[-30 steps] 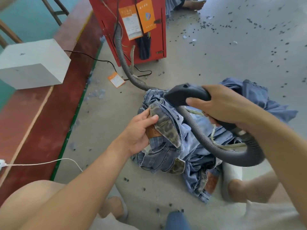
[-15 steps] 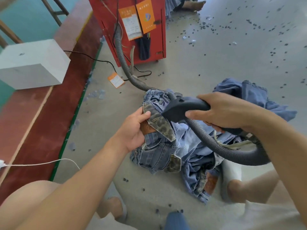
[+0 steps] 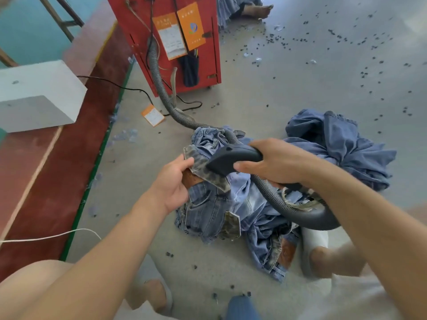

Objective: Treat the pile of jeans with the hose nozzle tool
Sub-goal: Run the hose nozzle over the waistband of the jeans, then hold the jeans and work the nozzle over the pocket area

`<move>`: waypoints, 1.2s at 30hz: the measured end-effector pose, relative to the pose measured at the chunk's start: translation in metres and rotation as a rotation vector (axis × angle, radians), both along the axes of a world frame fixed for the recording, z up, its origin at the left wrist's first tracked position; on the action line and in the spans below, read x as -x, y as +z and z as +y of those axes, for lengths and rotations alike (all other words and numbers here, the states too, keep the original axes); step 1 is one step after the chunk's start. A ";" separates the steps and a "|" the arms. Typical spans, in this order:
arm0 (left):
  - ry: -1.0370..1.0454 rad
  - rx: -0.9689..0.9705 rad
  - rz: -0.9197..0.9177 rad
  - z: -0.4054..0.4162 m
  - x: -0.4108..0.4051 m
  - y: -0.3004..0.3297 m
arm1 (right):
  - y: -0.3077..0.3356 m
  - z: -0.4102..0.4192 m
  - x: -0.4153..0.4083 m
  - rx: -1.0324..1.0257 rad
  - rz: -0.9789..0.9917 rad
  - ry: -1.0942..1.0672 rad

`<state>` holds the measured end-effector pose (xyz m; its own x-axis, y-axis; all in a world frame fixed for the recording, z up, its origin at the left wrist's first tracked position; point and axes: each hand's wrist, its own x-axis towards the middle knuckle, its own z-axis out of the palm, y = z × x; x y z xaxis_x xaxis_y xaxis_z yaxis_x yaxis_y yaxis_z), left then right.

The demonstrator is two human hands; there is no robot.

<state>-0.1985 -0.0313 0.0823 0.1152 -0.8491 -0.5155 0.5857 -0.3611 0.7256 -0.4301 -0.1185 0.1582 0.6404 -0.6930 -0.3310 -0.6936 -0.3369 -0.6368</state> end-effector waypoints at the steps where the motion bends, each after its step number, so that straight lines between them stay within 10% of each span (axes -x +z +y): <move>1: -0.074 -0.005 -0.003 0.002 0.005 0.000 | -0.004 0.001 -0.007 0.038 -0.026 -0.044; 6: -0.099 -0.043 0.023 0.005 0.008 -0.006 | 0.000 -0.013 -0.006 0.045 -0.310 -0.391; 12: 0.208 -0.174 0.014 -0.006 -0.028 -0.009 | -0.004 -0.018 0.027 -0.077 -0.114 -0.157; 16: 0.141 -0.172 -0.024 -0.007 -0.018 -0.012 | -0.022 0.001 -0.004 -0.104 -0.120 0.066; 23: 0.025 -0.101 -0.093 -0.004 -0.012 -0.008 | -0.018 -0.014 -0.007 -0.108 -0.452 -0.446; 36: -0.182 0.118 0.080 0.009 0.037 0.009 | -0.035 0.015 -0.033 -0.175 -0.391 -0.513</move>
<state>-0.2351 -0.0219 0.0910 -0.0825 -0.9072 -0.4126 0.5758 -0.3813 0.7232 -0.3972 -0.1033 0.1233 0.3399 -0.8988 -0.2768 -0.4457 0.1052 -0.8890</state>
